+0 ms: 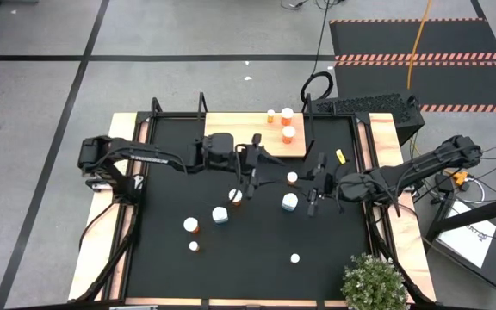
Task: Pick and place medicine bottles onto shelf by color
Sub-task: Put the top right small orange pill bottle aligned with the other small orange pill bottle on the shelf
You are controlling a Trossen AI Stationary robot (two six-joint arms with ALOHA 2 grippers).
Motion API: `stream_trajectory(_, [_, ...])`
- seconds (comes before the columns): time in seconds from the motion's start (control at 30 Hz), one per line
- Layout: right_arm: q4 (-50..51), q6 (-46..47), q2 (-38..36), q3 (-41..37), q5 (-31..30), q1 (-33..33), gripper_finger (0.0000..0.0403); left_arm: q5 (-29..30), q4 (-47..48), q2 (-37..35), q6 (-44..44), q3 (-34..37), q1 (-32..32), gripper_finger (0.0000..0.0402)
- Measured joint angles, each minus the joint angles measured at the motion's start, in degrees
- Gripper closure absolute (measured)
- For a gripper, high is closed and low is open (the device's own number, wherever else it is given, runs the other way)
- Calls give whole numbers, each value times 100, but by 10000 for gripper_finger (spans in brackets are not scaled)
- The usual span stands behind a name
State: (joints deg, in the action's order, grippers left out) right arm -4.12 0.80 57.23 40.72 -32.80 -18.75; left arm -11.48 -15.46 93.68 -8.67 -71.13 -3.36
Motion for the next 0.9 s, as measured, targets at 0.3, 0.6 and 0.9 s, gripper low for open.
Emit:
stream_trajectory(0.3, [-15,155,218,-180,0,356,294,289,299,-102,-54,2,5,135])
stream_trajectory(0.6, [-219,102,673,-190,461,686,294,445,382,157,-161,2,4,119])
stream_trajectory(0.9, [-216,131,763,-190,610,820,294,400,518,283,-349,2,-12,119])
